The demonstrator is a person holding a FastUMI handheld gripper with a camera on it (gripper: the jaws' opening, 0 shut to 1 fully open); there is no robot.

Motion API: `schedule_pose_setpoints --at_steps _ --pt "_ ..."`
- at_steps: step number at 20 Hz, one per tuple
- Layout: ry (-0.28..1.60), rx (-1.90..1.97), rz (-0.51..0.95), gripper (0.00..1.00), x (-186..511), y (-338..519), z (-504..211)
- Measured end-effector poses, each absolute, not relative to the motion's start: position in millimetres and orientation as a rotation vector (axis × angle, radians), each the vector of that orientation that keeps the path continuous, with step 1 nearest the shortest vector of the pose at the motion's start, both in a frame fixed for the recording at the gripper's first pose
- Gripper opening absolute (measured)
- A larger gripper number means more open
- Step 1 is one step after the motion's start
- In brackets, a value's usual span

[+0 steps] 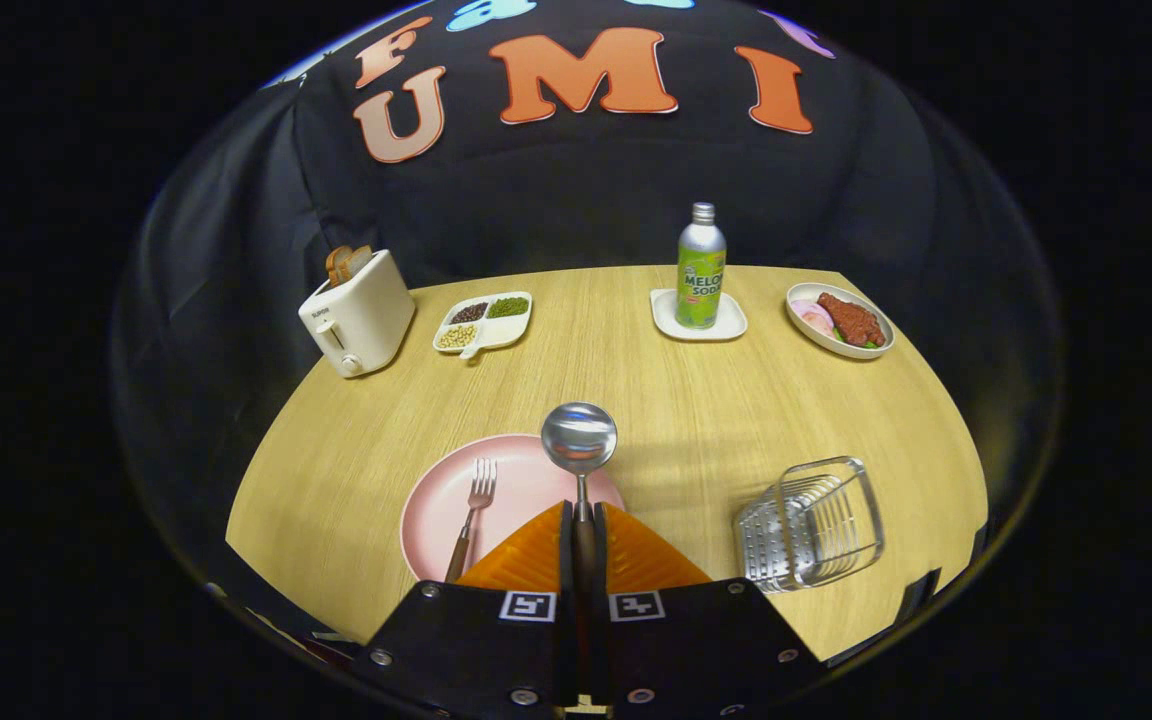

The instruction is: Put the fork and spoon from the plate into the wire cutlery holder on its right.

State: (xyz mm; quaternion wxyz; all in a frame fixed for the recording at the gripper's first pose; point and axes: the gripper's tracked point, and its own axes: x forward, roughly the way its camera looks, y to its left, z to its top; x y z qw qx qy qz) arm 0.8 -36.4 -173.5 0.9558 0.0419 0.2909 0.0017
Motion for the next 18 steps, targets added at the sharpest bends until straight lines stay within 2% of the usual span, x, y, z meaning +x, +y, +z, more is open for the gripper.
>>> schedule_pose_setpoints --at_steps 8,18 --pt "0.682 0.043 -0.129 0.05 -38.8 -128.2 -158.5" --pt "0.881 -0.025 -0.115 0.05 -66.6 -157.3 -181.3"
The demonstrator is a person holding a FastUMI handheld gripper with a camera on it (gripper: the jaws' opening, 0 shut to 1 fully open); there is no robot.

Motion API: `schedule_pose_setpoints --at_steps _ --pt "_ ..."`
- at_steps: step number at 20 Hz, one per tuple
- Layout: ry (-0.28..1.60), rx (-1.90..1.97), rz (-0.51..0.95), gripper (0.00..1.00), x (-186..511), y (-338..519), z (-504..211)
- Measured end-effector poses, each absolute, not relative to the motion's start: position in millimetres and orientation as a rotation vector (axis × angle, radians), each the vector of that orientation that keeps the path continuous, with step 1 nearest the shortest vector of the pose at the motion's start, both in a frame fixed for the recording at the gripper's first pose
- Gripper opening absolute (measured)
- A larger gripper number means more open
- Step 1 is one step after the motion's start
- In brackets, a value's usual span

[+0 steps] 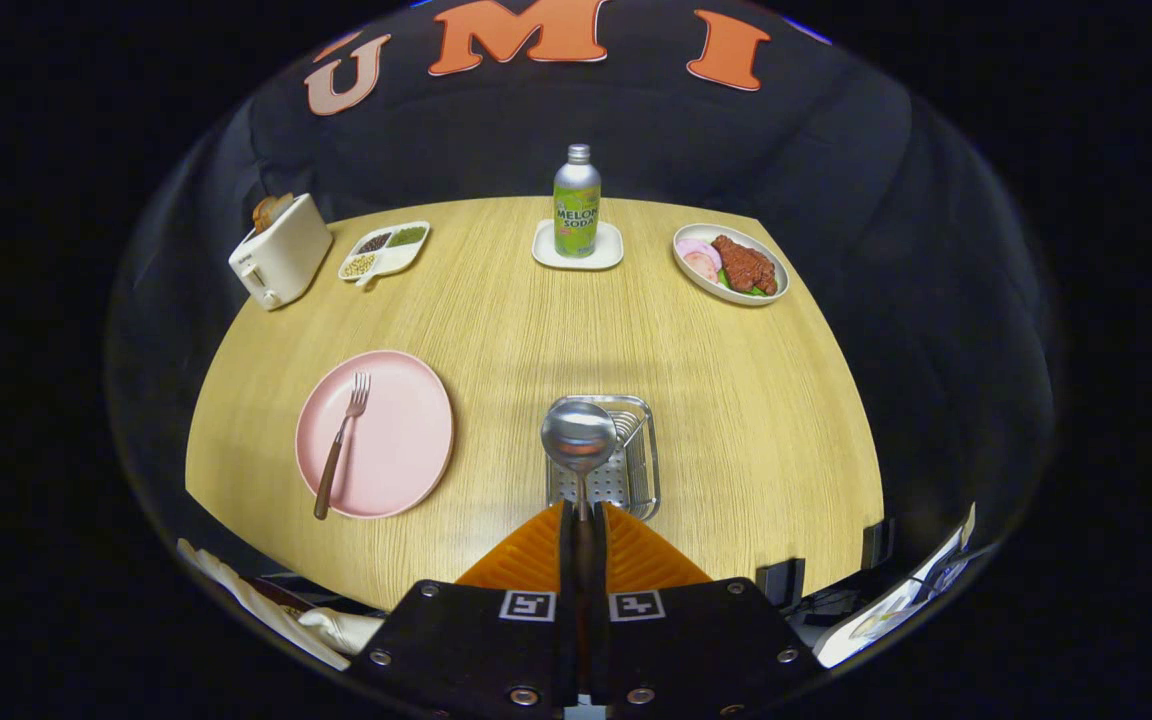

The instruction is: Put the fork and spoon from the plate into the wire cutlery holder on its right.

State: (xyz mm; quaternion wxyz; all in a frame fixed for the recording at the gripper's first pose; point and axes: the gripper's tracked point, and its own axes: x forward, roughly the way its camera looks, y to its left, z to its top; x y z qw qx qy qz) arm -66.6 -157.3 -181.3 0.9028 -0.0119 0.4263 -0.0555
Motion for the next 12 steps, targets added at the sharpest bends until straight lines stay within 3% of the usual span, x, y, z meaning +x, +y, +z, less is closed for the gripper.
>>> schedule_pose_setpoints --at_steps 12 --pt "1.107 -0.025 -0.100 0.05 -52.9 -179.7 -209.8"
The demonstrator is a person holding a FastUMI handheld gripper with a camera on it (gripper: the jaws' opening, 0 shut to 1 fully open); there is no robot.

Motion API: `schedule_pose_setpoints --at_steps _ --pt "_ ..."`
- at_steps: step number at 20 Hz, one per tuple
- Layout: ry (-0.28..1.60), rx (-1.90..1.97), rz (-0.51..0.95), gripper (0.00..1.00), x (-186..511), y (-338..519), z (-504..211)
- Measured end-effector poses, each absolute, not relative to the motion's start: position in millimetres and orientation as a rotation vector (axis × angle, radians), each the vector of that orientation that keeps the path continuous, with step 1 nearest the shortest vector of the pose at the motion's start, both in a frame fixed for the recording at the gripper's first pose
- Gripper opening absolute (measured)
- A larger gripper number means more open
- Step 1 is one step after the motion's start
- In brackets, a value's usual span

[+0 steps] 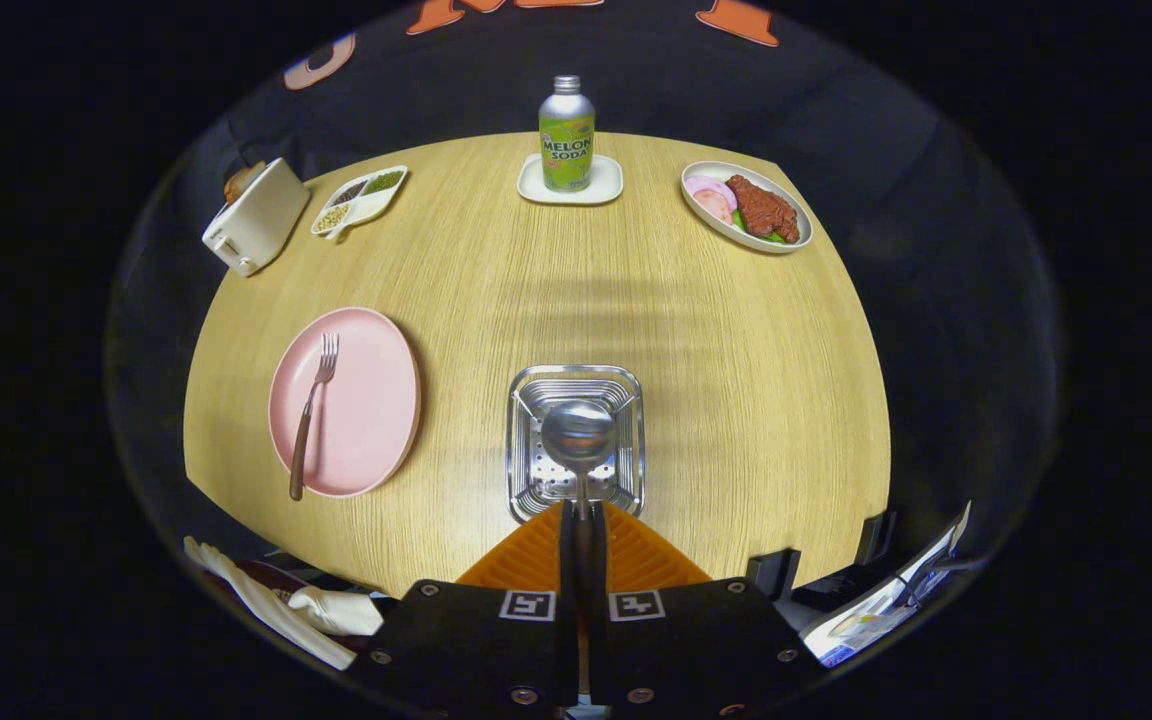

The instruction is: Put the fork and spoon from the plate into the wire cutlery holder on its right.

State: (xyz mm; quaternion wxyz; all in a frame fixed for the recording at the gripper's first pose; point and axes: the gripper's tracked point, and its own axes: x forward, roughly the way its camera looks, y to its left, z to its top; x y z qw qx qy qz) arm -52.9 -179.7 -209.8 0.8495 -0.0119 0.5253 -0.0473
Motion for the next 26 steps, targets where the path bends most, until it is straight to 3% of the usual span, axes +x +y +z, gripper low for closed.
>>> schedule_pose_setpoints --at_steps 15,23,26 --pt "1.255 -0.059 -0.090 0.05 -31.7 -180.6 -241.8" --pt "1.121 -0.025 -0.105 0.19 -25.5 -172.8 -208.7" --pt "1.017 -0.001 -0.090 0.36 -20.7 -161.1 -182.9"
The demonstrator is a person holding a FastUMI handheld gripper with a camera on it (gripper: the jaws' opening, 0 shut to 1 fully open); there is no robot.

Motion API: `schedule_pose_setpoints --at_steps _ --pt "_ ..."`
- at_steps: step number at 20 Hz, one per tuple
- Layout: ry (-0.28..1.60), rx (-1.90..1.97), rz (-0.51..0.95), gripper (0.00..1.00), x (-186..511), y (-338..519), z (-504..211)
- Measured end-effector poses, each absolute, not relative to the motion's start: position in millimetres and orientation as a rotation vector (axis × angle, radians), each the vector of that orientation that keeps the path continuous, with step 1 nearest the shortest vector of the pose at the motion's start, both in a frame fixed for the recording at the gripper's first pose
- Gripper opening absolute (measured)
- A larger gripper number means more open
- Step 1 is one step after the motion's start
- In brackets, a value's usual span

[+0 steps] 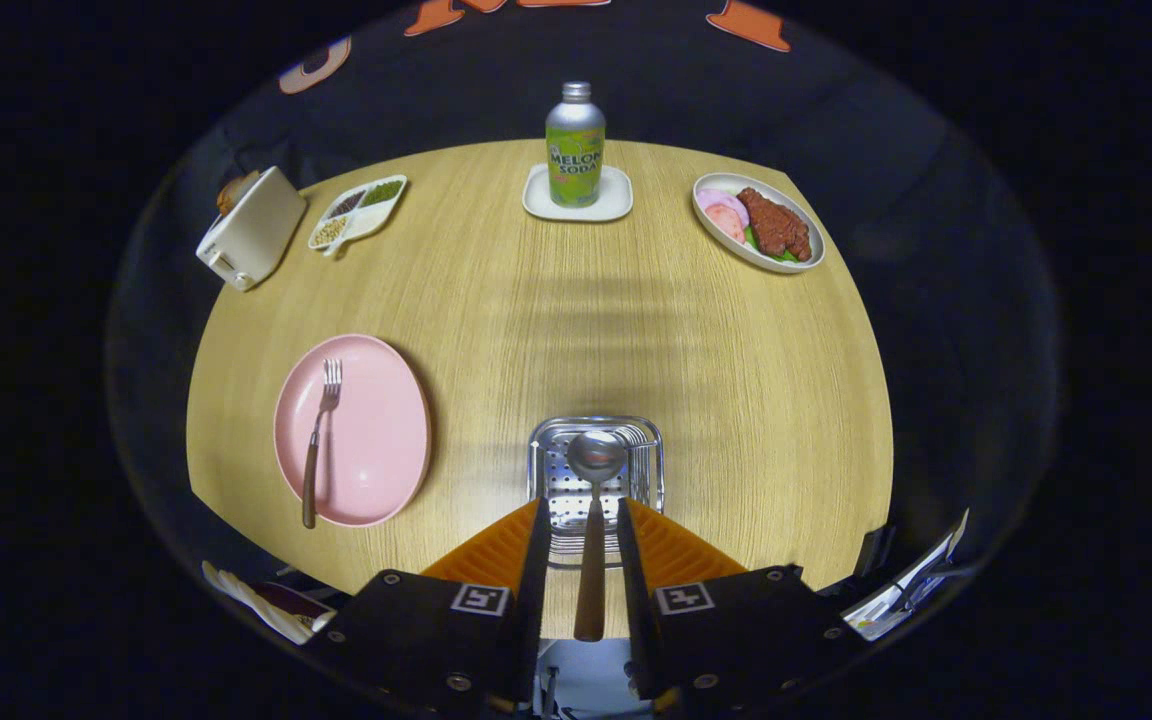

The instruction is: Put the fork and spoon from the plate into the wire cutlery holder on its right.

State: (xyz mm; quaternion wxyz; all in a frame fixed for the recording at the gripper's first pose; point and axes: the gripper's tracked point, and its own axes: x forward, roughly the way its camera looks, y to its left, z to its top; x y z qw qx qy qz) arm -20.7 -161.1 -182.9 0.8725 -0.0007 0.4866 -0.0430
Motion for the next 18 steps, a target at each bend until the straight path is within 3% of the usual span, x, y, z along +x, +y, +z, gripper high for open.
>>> schedule_pose_setpoints --at_steps 3,4,6,12,18 --pt "0.912 -0.010 -0.093 0.65 -16.3 -153.7 -156.6" --pt "0.873 -0.016 -0.099 0.80 -15.2 -150.2 -148.5" --pt "0.784 -0.012 -0.089 1.00 -9.5 -134.4 -130.4" --pt "0.518 0.077 -0.048 1.00 15.1 -69.0 -98.1" --pt "0.444 -0.005 -0.033 1.00 27.3 -14.2 -131.4"
